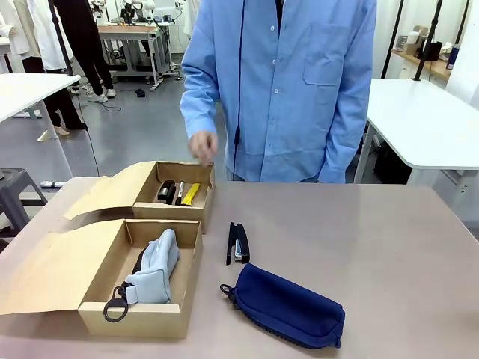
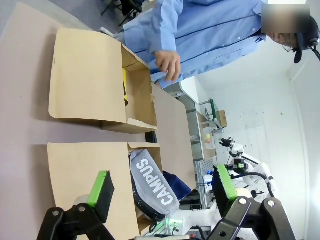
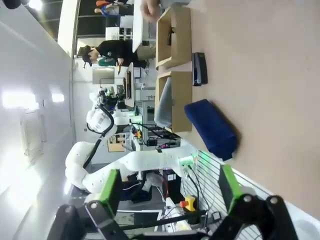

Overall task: Place items inside the box.
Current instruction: Pick up a Pencil pouch or Stapler and place it inside the Mailer Box closest to the robot.

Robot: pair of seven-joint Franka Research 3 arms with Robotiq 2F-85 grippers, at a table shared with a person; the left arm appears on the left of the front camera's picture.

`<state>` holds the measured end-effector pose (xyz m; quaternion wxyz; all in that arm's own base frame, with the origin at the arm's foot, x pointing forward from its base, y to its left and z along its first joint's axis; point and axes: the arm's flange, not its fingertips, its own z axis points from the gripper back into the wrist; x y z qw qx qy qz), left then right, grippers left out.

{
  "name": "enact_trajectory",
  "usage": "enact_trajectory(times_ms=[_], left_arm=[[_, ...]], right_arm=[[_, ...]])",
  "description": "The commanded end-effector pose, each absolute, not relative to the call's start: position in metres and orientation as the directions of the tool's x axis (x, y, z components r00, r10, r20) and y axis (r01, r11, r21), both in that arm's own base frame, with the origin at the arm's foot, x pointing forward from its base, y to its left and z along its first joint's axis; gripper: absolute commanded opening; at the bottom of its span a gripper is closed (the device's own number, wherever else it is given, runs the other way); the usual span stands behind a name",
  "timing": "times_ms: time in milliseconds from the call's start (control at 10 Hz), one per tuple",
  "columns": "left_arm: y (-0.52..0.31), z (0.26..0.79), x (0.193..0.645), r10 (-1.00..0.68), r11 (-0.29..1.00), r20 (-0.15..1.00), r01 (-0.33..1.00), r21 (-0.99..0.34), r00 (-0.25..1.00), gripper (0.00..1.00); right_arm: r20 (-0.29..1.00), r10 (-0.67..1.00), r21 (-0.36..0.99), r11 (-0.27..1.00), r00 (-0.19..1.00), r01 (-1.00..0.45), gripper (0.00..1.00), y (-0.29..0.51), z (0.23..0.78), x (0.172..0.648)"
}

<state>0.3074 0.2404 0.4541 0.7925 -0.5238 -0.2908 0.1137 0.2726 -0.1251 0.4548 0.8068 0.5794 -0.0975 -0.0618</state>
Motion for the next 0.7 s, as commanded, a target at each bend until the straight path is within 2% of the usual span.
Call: enact_trajectory(times_ms=[0, 600], left_arm=[[0.2391, 0.4556, 0.3088, 0.489, 0.416, 0.363, 0.154, -0.896, 0.793, 1.00], [0.2391, 0.4556, 0.3088, 0.489, 0.416, 0.363, 0.154, -0.896, 0.793, 1.00]], right_arm=[[0.064, -0.206, 0.947, 0.322, 0.976, 0.006, 1.00, -0.1163, 0.4704, 0.2701], [0.064, -0.206, 0.947, 0.322, 0.976, 0.006, 1.00, -0.1163, 0.4704, 0.2701]])
